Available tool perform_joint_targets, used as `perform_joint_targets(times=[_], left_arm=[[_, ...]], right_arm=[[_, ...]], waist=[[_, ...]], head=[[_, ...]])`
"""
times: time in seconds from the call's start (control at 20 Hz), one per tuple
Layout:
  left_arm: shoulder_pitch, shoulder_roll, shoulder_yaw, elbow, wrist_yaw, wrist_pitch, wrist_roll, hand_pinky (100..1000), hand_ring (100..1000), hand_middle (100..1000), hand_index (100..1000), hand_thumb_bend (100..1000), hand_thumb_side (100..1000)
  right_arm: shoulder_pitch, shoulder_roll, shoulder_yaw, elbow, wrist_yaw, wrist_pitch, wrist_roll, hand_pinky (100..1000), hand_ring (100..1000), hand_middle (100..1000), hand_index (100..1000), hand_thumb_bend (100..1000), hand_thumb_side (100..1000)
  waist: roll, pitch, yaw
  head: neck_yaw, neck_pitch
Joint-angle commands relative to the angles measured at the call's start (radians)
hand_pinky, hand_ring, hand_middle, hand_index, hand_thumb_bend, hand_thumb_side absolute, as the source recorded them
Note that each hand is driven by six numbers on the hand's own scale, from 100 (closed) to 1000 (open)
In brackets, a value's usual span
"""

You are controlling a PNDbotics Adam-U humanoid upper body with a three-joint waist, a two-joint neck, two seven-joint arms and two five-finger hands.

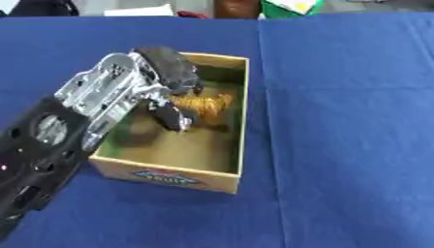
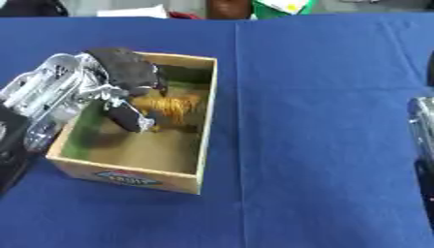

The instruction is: Pick up objects on the table and place them in the box.

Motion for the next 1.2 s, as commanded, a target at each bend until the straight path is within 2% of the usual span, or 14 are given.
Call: perform_joint_targets(times=[0.05, 0.2, 0.3, 0.35, 0.4, 0.45, 0.5, 0.55, 0.6, 0.7, 0.8, 0.9, 1.0, 1.2], left_arm=[[-0.032, 0.009, 0.027, -0.014, -0.042, -0.011, -0.001, 708, 861, 852, 916, 397, 691], [-0.040, 0.013, 0.051, -0.043, -0.075, -0.010, -0.001, 716, 867, 848, 918, 421, 722], [-0.045, 0.022, 0.074, -0.081, -0.073, -0.001, 0.002, 696, 847, 815, 892, 457, 799], [-0.048, 0.031, 0.095, -0.117, -0.067, 0.014, 0.015, 691, 839, 802, 879, 421, 838], [-0.048, 0.039, 0.120, -0.158, -0.056, 0.036, 0.042, 675, 818, 779, 856, 338, 919], [-0.046, 0.049, 0.146, -0.201, -0.041, 0.068, 0.088, 666, 806, 770, 855, 288, 950], [-0.041, 0.059, 0.174, -0.245, -0.018, 0.109, 0.153, 651, 782, 750, 860, 144, 969], [-0.032, 0.068, 0.203, -0.286, 0.014, 0.158, 0.229, 619, 745, 718, 854, 100, 923], [-0.019, 0.076, 0.244, -0.329, 0.067, 0.232, 0.333, 564, 692, 672, 856, 100, 838], [0.015, 0.091, 0.303, -0.390, 0.216, 0.366, 0.565, 542, 675, 663, 857, 100, 773], [0.051, 0.114, 0.348, -0.421, 0.375, 0.438, 0.800, 524, 650, 628, 842, 100, 712], [0.091, 0.142, 0.382, -0.443, 0.512, 0.455, 0.998, 520, 643, 621, 839, 100, 692], [0.141, 0.166, 0.415, -0.474, 0.626, 0.445, 1.164, 507, 624, 598, 824, 100, 666], [0.234, 0.191, 0.473, -0.515, 0.817, 0.370, 1.400, 492, 610, 579, 813, 100, 616]], right_arm=[[-0.008, -0.016, -0.007, -0.014, -0.006, 0.000, 0.001, 814, 683, 757, 854, 100, 999], [-0.006, -0.017, -0.007, -0.014, -0.006, 0.000, 0.001, 814, 683, 758, 854, 100, 1000], [-0.006, -0.017, -0.008, -0.014, -0.005, -0.001, 0.000, 814, 683, 758, 854, 100, 999], [-0.004, -0.018, -0.009, -0.014, -0.005, -0.001, -0.001, 814, 683, 758, 854, 100, 999], [-0.003, -0.018, -0.010, -0.014, -0.005, -0.001, -0.002, 814, 683, 758, 854, 100, 999], [-0.002, -0.018, -0.011, -0.014, -0.004, -0.001, -0.003, 814, 683, 758, 854, 100, 999], [-0.002, -0.019, -0.012, -0.014, -0.004, -0.001, -0.004, 814, 684, 758, 854, 100, 998], [-0.001, -0.019, -0.013, -0.014, -0.003, -0.001, -0.005, 814, 684, 758, 854, 100, 998], [0.000, -0.019, -0.014, -0.014, -0.002, -0.002, -0.007, 814, 684, 758, 854, 100, 998], [0.000, -0.020, -0.017, -0.014, -0.001, -0.003, -0.010, 814, 684, 758, 854, 100, 998], [-0.001, -0.021, -0.019, -0.014, 0.000, -0.005, -0.013, 814, 685, 758, 854, 100, 999], [-0.003, -0.022, -0.021, -0.014, 0.001, -0.008, -0.016, 813, 685, 758, 854, 100, 998], [-0.005, -0.023, -0.024, -0.014, 0.002, -0.011, -0.021, 813, 685, 758, 854, 100, 998], [-0.007, -0.022, -0.027, -0.014, 0.003, -0.017, -0.030, 813, 685, 759, 854, 100, 998]], waist=[[-0.001, -0.020, 0.000], [-0.002, -0.021, 0.001], [-0.002, -0.022, 0.002], [-0.002, -0.023, 0.004], [-0.002, -0.023, 0.005], [-0.001, -0.023, 0.007], [-0.001, -0.023, 0.009], [-0.002, -0.023, 0.012], [-0.003, -0.023, 0.017], [-0.004, -0.023, 0.025], [-0.006, -0.023, 0.031], [-0.008, -0.022, 0.034], [-0.011, -0.019, 0.037], [-0.017, -0.013, 0.040]], head=[[0.003, -0.005], [0.000, -0.006], [-0.003, -0.005], [-0.006, -0.004], [-0.010, -0.002], [-0.013, 0.000], [-0.017, 0.002], [-0.021, 0.004], [-0.028, 0.007], [-0.039, 0.014], [-0.044, 0.020], [-0.046, 0.023], [-0.048, 0.025], [-0.047, 0.022]])
